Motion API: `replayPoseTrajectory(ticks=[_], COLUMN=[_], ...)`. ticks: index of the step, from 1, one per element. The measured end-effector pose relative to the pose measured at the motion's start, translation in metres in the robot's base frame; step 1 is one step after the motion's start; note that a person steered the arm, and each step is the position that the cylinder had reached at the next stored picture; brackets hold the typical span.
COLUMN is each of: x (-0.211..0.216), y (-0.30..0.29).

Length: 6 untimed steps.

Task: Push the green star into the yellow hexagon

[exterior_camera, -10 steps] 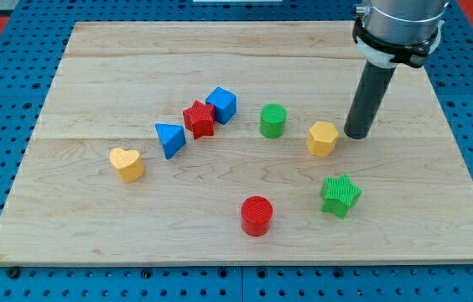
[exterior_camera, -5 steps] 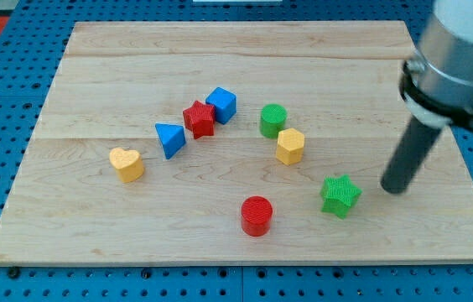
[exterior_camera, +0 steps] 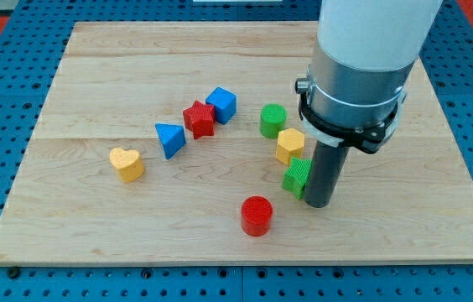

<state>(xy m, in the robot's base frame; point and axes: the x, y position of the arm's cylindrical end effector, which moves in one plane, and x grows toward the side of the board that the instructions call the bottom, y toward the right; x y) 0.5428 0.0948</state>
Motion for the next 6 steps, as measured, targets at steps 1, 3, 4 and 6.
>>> replayPoseTrajectory(ticks=[1, 3, 4, 6], x=[0.0457, 0.0533, 0.0532, 0.0538], y=[0.0068, 0.0094, 0.009, 0.0013])
